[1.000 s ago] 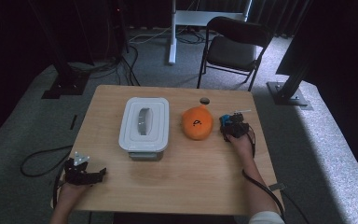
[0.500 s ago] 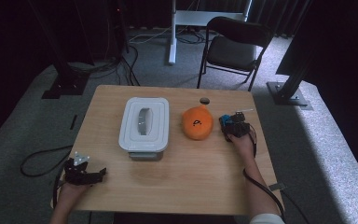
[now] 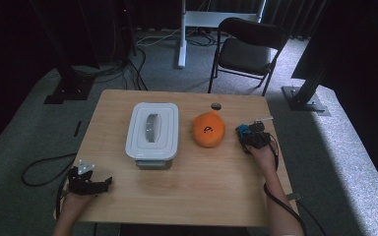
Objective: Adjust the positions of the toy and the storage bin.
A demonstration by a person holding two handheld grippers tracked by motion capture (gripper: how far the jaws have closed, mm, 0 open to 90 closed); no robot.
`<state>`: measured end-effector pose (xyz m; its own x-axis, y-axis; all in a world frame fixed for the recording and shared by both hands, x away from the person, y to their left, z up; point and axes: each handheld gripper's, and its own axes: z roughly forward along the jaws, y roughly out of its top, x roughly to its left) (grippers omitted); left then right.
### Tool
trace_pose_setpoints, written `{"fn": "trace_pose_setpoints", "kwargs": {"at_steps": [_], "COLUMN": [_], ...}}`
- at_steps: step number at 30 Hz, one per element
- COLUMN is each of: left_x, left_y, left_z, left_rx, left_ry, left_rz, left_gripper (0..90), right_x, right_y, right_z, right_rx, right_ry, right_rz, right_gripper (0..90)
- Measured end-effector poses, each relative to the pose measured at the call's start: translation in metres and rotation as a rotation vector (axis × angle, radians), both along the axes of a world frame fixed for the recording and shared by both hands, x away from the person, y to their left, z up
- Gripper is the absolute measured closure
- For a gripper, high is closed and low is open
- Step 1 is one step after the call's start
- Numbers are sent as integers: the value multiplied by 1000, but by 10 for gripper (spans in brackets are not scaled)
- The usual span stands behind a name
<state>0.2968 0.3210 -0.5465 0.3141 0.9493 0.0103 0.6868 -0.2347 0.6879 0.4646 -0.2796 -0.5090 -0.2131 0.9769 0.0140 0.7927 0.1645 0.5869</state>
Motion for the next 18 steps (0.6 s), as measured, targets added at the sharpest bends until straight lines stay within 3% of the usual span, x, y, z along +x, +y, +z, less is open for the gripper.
{"fn": "trace_pose_setpoints", "kwargs": {"at_steps": [6, 18], "left_x": [0, 0], "left_y": [0, 0], "left_z": [0, 0], "left_rx": [0, 0], "left_ry": [0, 1], "left_rz": [0, 0], "left_gripper": [13, 13], "right_x": [-17, -66], "right_y": [-10, -41], "right_z": [9, 18], "right_rx": [6, -42], "right_ry": [-14, -34], "right_rz": [-19, -83], "right_gripper": [259, 260]}}
